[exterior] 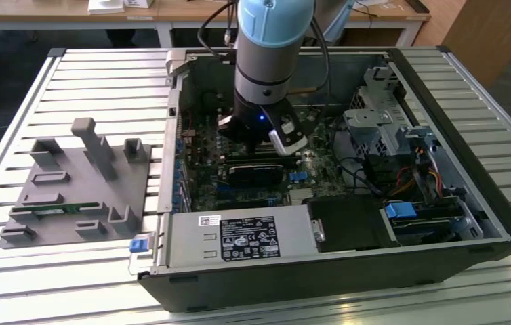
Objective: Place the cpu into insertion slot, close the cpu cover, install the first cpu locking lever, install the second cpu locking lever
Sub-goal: 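Install the second cpu locking lever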
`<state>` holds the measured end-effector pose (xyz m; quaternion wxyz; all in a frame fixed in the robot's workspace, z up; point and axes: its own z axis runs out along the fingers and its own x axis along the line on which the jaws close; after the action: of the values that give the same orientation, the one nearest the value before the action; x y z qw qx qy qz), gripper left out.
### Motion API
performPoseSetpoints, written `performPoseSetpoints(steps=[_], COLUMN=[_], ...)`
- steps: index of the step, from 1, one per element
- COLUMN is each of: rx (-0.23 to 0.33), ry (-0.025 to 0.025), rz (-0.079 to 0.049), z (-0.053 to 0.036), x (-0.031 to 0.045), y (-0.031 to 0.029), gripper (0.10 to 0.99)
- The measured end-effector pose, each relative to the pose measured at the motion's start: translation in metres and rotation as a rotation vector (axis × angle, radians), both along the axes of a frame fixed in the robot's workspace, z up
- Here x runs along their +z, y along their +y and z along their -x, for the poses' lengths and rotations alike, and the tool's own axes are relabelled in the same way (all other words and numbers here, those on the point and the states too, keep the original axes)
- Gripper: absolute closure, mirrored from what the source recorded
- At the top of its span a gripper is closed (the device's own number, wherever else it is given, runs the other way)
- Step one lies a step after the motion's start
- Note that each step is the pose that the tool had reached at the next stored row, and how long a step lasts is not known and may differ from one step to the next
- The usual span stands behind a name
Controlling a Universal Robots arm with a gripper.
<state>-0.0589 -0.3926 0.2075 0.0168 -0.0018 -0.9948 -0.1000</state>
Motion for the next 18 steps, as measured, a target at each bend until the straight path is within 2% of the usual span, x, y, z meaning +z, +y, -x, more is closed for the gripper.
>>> performPoseSetpoints(steps=[7,11,14,18], rx=[0.0,0.0,0.0,0.0], ry=[-0.001,-0.0018,-0.0022,-0.0036], rz=[-0.018,-0.036,-0.049,-0.06], z=[0.0019,0.0035,0.0049,0.0079], x=[0.0,0.0,-0.0018,-0.0063], y=[-0.0063,-0.0092,-0.0098,-0.01], gripper=[0.969,0.969,0.969,0.969])
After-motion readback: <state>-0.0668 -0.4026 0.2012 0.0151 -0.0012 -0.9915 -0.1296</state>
